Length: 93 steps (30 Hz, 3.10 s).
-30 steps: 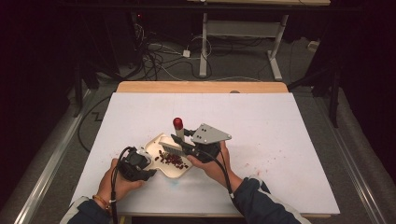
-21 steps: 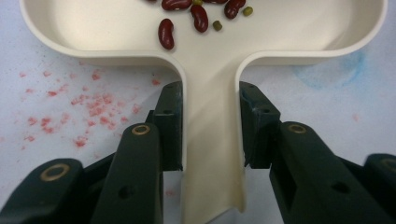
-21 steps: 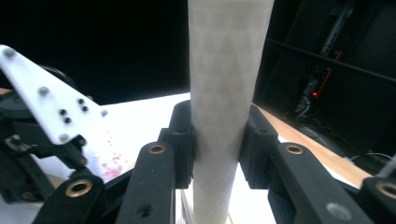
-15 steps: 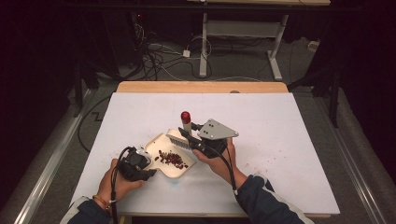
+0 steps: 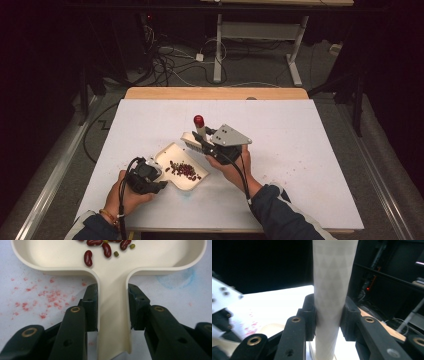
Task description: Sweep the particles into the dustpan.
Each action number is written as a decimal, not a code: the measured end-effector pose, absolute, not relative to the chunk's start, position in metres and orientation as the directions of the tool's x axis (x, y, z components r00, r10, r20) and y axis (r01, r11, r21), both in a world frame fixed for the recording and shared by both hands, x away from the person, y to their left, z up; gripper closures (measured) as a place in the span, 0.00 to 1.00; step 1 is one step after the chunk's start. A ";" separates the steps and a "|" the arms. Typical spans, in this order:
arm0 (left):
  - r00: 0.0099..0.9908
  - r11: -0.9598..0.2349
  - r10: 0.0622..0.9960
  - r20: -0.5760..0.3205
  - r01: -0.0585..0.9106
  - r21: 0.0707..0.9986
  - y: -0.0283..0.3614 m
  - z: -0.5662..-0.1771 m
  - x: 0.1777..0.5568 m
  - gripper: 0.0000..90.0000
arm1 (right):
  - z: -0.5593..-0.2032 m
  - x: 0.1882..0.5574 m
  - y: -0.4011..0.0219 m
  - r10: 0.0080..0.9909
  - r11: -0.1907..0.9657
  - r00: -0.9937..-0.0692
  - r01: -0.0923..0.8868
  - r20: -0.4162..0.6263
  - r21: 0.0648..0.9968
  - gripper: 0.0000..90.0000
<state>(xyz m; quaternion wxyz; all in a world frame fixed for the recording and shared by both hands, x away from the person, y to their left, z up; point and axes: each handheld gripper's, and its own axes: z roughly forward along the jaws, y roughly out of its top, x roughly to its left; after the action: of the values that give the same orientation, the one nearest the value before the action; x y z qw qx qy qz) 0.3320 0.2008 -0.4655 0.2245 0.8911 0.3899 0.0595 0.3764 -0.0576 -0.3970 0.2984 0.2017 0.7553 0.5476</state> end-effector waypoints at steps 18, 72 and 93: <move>0.686 -0.588 0.724 -0.077 0.671 0.451 0.203 -0.466 0.332 0.71 | -0.401 0.367 -0.036 0.546 0.292 -0.822 0.008 -0.160 0.956 0.78; 0.662 -0.569 0.744 -0.091 0.699 0.433 0.215 -0.466 0.330 0.71 | -0.387 0.371 -0.054 0.547 0.232 -0.829 0.022 -0.112 0.972 0.78; 0.621 -0.521 0.778 -0.093 0.721 0.456 0.222 -0.467 0.332 0.71 | -0.354 0.347 -0.154 0.574 0.285 -0.812 0.077 -0.106 0.956 0.78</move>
<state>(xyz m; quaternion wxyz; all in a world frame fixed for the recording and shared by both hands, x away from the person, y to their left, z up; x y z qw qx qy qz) 0.3318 0.2218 -0.4672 0.2320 0.8699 0.4310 0.0613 0.3466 -0.1543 -0.3537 0.2223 0.2113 0.7700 0.5595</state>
